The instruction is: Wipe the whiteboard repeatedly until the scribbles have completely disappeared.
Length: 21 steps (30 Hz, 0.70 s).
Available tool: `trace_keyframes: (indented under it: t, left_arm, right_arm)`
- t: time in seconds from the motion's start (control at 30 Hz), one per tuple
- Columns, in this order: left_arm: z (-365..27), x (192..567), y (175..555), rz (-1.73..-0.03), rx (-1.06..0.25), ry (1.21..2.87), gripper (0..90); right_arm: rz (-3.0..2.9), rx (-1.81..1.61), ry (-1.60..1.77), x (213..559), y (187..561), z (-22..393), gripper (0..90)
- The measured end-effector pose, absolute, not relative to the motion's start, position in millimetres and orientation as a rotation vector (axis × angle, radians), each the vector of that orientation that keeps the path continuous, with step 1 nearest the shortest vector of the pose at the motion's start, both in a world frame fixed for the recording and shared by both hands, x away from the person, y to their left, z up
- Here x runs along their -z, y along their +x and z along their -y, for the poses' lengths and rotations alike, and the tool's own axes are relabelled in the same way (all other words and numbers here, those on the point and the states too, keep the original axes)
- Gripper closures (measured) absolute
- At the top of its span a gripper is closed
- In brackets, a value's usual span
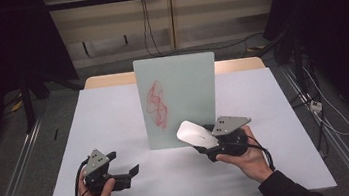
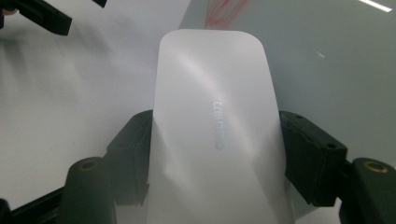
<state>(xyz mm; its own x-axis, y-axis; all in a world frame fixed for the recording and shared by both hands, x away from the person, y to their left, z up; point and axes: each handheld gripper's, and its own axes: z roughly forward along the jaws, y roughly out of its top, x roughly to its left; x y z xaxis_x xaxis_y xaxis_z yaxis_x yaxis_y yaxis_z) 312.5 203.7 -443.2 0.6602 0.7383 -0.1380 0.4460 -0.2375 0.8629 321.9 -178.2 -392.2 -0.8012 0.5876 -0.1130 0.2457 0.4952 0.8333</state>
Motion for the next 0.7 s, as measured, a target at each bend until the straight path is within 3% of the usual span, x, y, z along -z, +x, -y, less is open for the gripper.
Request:
trace_keyframes:
  t: [0.7]
  left_arm:
    - [-206.5,444.3,312.8,-0.938,-0.361,1.884,4.4]
  right_arm:
    - [-2.225,-1.222,0.529,368.5,339.9,138.8,31.1]
